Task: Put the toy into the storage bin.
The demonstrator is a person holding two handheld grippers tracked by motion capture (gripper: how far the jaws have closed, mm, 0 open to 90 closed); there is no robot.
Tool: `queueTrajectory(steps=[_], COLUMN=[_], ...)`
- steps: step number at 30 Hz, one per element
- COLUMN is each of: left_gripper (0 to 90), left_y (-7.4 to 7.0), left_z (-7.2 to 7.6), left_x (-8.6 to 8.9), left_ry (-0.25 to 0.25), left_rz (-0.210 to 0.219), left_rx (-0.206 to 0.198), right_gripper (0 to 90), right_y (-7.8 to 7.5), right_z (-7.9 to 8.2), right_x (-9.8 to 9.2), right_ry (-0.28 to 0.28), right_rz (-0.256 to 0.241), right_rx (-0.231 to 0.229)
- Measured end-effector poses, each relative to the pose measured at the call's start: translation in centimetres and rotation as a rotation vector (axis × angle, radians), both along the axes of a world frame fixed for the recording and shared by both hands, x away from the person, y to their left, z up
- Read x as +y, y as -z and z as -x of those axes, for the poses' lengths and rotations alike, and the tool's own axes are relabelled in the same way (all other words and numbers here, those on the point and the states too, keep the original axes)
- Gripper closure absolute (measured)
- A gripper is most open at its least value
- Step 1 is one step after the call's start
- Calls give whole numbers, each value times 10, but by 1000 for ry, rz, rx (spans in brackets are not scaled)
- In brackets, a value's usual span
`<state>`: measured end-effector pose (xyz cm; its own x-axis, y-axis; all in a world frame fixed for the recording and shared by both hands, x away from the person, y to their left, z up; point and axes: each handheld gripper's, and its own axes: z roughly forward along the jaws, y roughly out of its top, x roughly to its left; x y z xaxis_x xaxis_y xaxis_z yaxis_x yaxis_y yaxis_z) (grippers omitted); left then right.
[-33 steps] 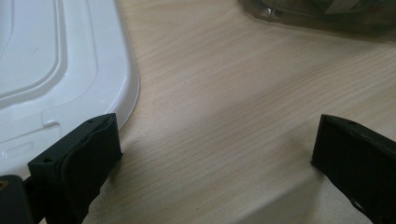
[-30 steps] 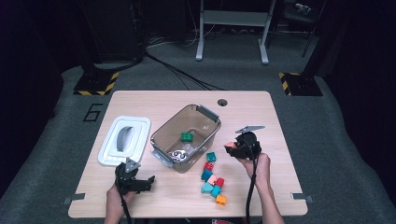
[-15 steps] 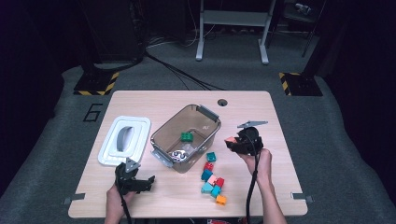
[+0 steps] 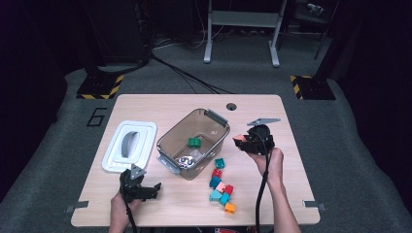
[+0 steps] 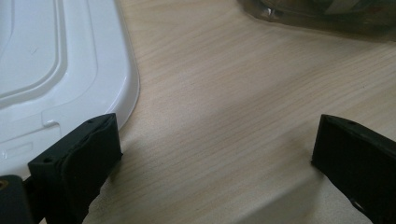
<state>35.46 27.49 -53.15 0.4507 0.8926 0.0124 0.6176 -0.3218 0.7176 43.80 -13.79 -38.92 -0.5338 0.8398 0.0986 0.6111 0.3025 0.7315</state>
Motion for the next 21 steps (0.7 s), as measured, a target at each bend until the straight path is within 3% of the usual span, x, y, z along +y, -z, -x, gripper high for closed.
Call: queueTrajectory(steps=[21], left_gripper=[11], left_y=[0], left_z=[0], left_x=[0], left_ry=[-2], left_rz=[3], left_rx=[-2], right_gripper=[589], right_y=[-25], right_z=[-17], right_x=[32], right_ry=[-54], right_rz=[12], right_rx=[-36])
